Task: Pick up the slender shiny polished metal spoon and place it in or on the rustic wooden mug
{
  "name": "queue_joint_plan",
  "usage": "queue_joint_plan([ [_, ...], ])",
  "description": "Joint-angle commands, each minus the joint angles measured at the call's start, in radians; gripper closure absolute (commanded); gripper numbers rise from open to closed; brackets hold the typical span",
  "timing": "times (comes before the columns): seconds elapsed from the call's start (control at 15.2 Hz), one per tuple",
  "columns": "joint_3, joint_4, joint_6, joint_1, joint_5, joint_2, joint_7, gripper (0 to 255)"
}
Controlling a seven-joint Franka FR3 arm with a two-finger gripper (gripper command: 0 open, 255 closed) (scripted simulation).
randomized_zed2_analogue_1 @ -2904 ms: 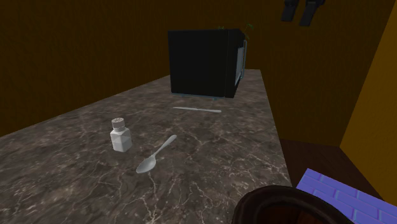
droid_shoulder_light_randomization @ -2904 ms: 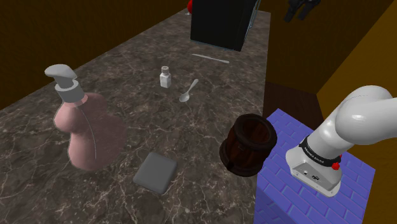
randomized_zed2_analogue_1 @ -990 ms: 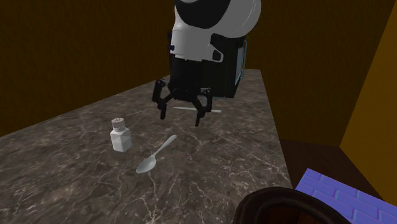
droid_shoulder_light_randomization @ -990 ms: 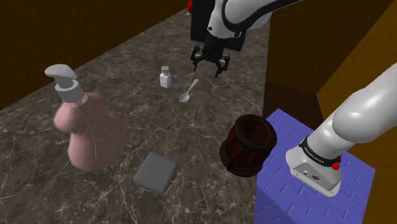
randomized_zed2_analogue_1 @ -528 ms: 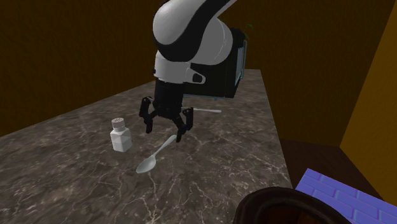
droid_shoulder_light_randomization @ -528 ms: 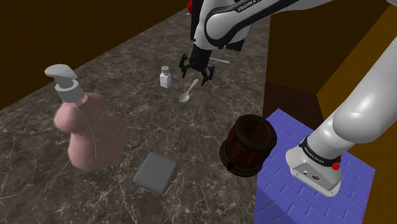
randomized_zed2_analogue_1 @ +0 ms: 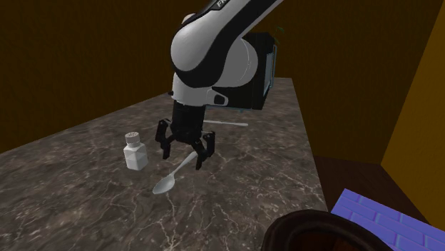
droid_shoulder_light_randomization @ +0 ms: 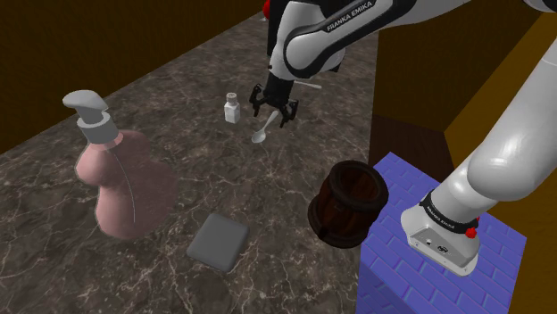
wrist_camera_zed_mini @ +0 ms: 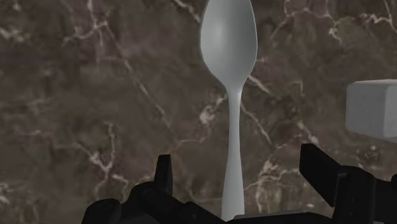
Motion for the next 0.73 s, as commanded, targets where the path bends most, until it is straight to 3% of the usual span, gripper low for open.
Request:
queue_joint_plan([
  [0.0, 0.000, 0.000, 0.002, 0.000, 0.000, 0.001, 0.000, 0],
  [0.26, 0.000, 0.000, 0.002, 0.000, 0.000, 0.001, 0.000, 0],
  [0.33, 0.000, 0.000, 0.002, 0.000, 0.000, 0.001, 0.000, 255],
  [0.66, -0.001, 0.000, 0.001, -0.001, 0.000, 0.001, -0.002, 255],
])
